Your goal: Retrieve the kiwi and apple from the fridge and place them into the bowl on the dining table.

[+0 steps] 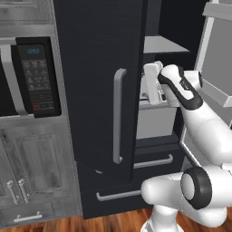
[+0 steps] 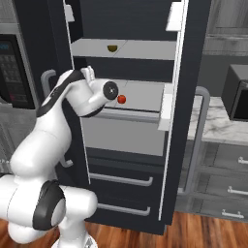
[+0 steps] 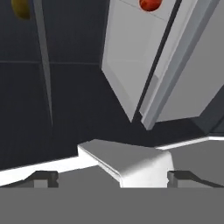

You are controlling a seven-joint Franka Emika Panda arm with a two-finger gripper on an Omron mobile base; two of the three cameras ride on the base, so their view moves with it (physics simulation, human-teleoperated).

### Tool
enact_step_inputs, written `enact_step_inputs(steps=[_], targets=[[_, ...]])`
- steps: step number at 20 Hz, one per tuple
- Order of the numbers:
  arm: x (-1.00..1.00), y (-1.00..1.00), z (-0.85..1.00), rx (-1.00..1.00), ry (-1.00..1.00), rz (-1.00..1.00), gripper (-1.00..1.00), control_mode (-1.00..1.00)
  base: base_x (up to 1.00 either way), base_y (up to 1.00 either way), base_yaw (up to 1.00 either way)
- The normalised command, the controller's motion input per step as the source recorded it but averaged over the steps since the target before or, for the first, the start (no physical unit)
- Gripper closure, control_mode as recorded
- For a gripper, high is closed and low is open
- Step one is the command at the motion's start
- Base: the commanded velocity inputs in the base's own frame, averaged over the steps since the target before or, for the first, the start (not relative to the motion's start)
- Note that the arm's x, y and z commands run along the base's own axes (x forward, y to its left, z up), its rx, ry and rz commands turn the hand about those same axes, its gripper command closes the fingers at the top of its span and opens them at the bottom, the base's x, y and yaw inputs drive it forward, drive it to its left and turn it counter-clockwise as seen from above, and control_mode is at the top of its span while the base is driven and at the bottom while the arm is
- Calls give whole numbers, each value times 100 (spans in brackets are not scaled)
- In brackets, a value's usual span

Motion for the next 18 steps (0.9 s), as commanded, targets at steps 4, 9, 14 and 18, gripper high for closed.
enact_step_inputs(steps=[4,9,14,18], targets=[[23,19,0,0,0,6,-100,-100,0,0,0],[1,46,-4,0,-2,2,-100,-100,0,0,0],[-35,57,-4,0,-7,3,-100,-100,0,0,0],[-100,48,-1,0,-11,7,-100,-100,0,0,0]])
